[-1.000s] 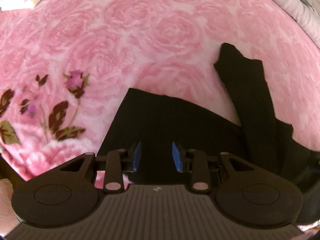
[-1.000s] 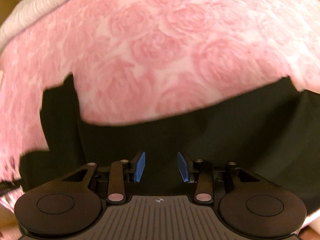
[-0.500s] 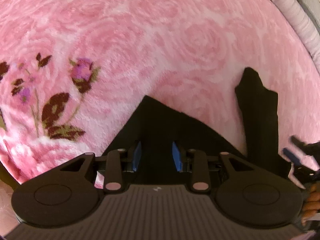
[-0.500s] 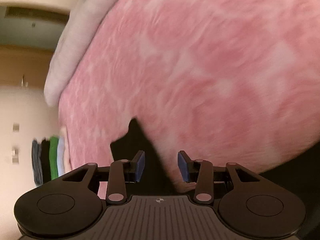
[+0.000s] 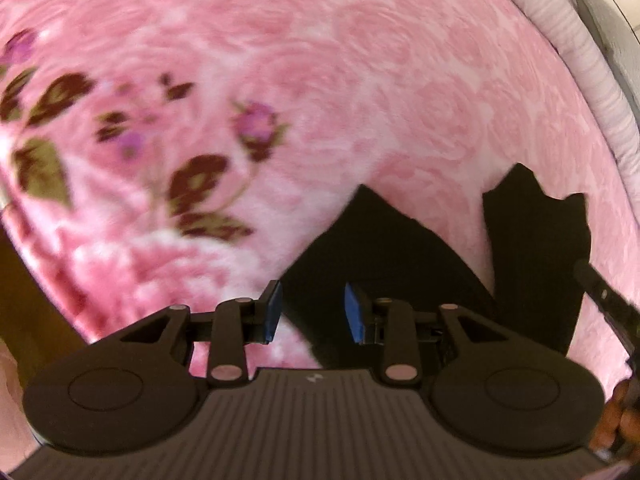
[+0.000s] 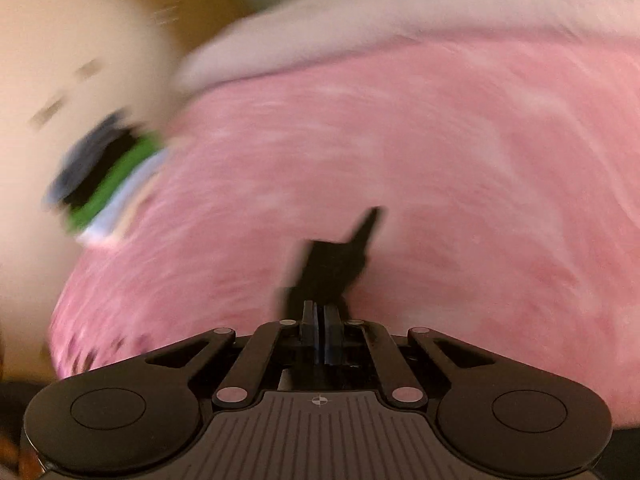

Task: Fold clothes

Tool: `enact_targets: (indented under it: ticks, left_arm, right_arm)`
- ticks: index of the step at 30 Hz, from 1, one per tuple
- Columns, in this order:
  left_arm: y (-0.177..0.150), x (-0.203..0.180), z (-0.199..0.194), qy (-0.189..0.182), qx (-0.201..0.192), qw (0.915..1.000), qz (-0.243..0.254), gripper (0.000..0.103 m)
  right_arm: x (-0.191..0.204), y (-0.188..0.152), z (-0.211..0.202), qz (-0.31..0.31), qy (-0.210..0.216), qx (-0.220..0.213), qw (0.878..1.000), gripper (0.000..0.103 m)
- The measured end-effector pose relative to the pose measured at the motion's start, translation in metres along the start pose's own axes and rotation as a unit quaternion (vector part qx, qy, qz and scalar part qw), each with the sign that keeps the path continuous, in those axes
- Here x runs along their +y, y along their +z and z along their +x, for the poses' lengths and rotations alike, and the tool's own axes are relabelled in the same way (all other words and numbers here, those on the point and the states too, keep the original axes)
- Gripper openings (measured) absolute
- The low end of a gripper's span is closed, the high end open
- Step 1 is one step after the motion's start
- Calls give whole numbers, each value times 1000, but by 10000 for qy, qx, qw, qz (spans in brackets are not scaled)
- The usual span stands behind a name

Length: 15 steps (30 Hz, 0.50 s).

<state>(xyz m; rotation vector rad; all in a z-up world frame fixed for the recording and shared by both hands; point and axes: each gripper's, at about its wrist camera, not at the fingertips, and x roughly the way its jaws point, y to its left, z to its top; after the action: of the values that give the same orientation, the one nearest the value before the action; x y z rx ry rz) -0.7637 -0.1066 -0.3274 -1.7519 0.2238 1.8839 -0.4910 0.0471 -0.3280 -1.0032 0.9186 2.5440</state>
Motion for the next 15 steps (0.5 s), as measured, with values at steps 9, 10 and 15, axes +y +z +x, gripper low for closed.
enact_targets:
  ticks: [9,10,15]
  left_arm:
    - [-23,35,-12,-408,31,9981,-457,29]
    - [-24,35,-10,-474,44,9978,-453,29]
    - [-26,23,5,-970,60,9938,-534,30]
  right_arm:
    - [100,-76,35,-1485,3,1582,9762,18]
    - [99,-80,31,-1487,-62,1584,9761,21]
    - [80,-107,-13,-1647,-847,1581,9699,22]
